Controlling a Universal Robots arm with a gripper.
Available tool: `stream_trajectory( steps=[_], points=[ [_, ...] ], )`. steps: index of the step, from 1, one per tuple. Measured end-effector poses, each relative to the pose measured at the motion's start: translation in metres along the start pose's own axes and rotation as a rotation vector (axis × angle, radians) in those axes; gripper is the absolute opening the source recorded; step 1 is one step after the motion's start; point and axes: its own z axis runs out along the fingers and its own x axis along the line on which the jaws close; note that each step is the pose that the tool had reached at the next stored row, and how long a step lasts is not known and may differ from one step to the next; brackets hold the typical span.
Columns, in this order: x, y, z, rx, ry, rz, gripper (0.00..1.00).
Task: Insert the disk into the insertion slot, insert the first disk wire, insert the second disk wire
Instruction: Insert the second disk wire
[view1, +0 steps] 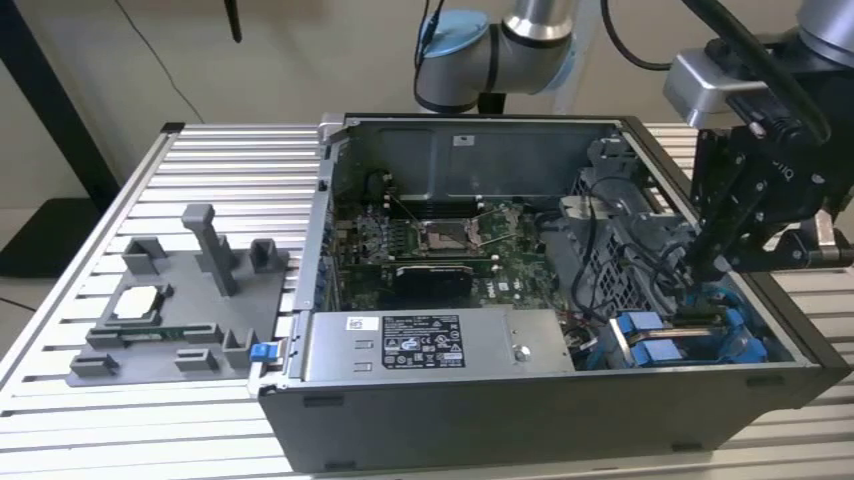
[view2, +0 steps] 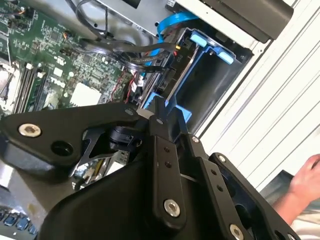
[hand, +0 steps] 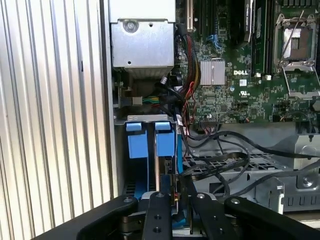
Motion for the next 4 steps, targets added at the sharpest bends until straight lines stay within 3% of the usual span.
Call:
stream_trajectory(
  steps=[4],
  points=[
    [0.0000,0.0000,0.0000,-0.0002,0.0001,0.000,1.00]
  ],
)
